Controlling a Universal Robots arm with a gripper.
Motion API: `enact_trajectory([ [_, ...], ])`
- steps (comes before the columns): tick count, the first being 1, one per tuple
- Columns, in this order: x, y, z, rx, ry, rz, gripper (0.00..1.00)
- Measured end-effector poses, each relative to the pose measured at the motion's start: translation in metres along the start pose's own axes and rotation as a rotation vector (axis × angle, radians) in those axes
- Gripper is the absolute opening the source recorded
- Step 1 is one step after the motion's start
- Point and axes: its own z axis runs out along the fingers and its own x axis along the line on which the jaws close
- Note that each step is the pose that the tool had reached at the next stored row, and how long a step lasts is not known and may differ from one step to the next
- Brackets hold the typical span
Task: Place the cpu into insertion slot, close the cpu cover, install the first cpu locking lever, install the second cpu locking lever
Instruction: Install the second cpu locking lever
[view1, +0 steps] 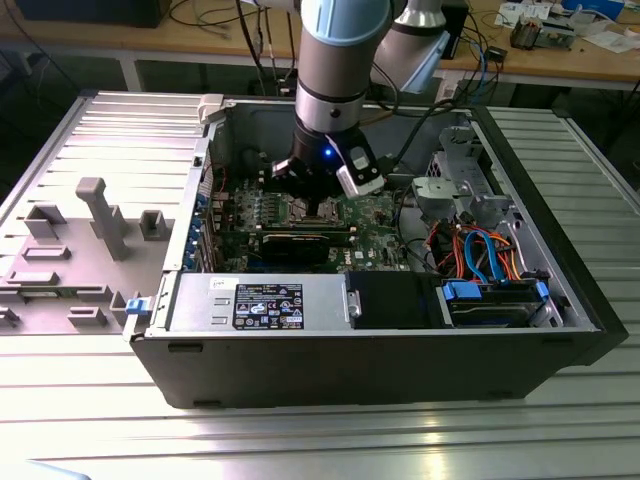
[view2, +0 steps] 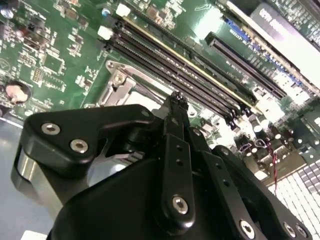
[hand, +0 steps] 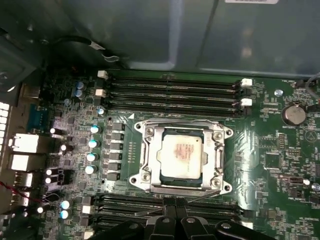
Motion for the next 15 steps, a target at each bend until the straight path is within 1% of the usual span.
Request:
enact_trajectory([
  [6,0.0,0.0,0.0001,-0.0001,0.0001,0.0,0.11],
  [10,0.0,-0.0002,0.0018,-0.0008,0.0001,0.0,0.11],
  [11,0.0,-0.001,0.0026,-0.0015,0.0005,0.0,0.11],
  [13,0.0003,-0.0027,0.004,-0.0058,0.0006,0.0,0.11],
  [15,0.0018,-0.0032,0.0049,-0.0074,0.0008,0.0,0.11],
])
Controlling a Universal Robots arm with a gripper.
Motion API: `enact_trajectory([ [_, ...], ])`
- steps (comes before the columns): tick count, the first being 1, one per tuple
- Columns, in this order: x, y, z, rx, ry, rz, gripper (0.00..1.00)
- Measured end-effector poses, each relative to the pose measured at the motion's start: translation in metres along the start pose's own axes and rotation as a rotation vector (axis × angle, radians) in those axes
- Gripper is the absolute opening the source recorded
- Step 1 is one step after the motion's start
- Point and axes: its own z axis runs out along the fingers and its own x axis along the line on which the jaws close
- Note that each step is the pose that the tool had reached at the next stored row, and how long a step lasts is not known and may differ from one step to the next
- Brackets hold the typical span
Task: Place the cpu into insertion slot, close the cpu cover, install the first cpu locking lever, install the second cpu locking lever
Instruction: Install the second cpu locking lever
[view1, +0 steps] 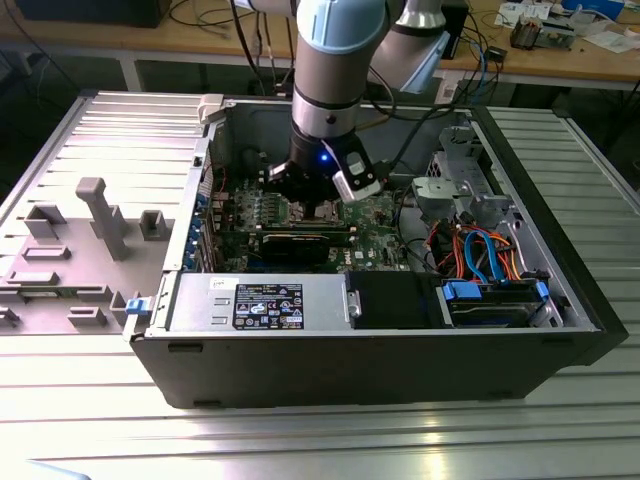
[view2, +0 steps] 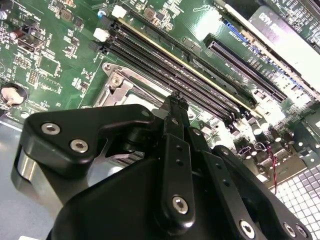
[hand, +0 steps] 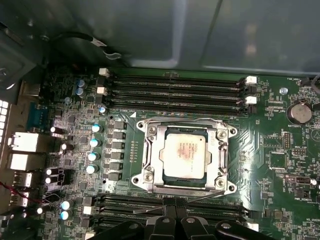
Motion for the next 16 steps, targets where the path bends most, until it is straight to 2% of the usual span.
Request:
enact_trajectory([
  [3,0.0041,-0.0004,0.0018,-0.0039,-0.0003,0.0,0.11],
  [6,0.008,-0.0025,0.0029,-0.0119,-0.0008,0.0,0.11],
  [7,0.0103,-0.0043,0.0032,-0.0207,-0.0014,-0.001,0.11],
  [10,0.015,-0.0078,0.0039,-0.0336,-0.0023,-0.001,0.11],
  [14,0.0209,-0.0135,0.0068,-0.0463,-0.0032,-0.002,0.11],
  [16,0.0235,-0.0136,0.0084,-0.0533,-0.0035,-0.004,0.11],
])
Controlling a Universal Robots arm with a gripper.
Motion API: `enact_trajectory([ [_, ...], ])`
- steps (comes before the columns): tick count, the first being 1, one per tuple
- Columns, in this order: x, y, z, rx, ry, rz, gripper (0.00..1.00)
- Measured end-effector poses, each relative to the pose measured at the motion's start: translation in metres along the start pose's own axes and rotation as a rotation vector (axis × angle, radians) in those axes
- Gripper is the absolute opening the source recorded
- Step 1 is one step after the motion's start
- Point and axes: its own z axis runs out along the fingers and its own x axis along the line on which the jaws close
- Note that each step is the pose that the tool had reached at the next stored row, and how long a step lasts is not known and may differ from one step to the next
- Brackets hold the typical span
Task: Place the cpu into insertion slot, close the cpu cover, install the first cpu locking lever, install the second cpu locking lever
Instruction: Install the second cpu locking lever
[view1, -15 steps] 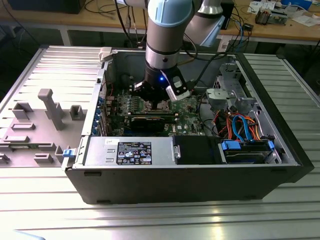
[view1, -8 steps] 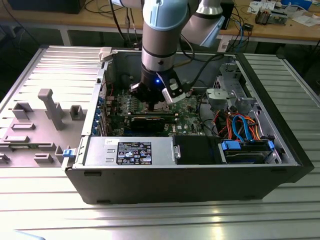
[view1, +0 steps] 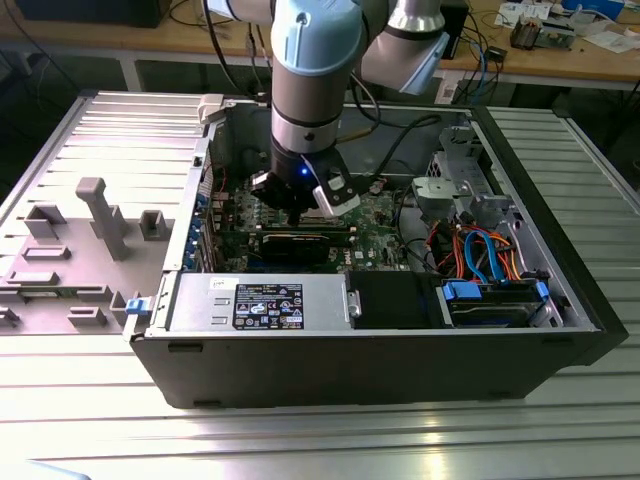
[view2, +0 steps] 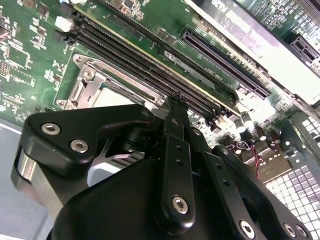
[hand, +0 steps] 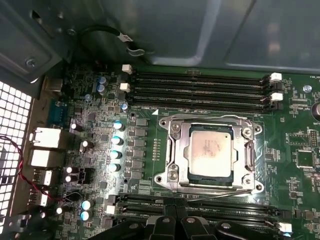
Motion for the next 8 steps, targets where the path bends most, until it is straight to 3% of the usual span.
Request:
enact_trajectory([
  [8,0.0026,-0.0007,0.0049,-0.008,-0.0004,-0.001,0.11],
])
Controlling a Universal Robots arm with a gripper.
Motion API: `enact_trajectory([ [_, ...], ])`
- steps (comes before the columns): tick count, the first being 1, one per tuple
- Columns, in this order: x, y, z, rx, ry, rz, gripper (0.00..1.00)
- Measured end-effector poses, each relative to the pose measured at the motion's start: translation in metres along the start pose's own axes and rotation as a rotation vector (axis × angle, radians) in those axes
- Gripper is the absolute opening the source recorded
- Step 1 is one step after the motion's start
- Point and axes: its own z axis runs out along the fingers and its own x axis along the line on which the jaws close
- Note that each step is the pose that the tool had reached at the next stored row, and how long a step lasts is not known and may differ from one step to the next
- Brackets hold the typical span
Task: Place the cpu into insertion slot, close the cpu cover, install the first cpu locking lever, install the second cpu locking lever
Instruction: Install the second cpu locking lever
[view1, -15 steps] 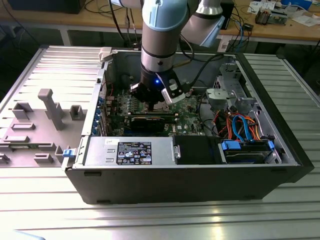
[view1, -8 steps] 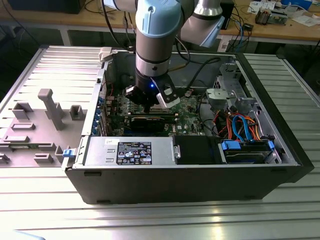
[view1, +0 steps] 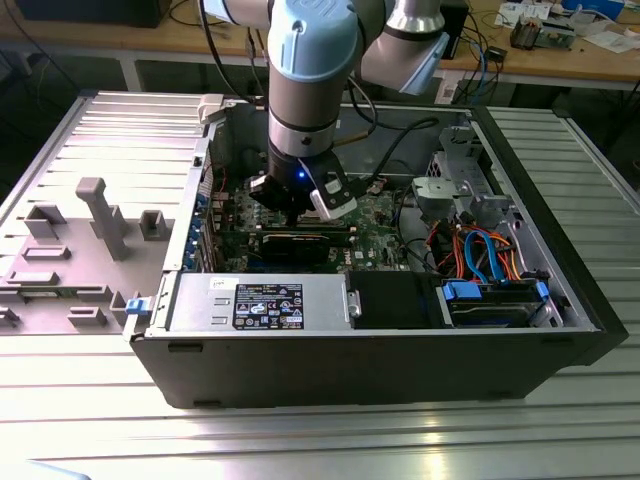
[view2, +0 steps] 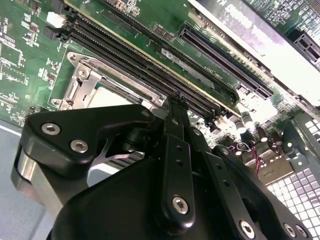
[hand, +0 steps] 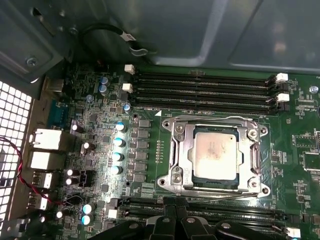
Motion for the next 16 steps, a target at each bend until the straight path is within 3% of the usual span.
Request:
enact_trajectory([
  [16,0.0,0.0,0.0,-0.0103,-0.0007,0.0,0.11],
])
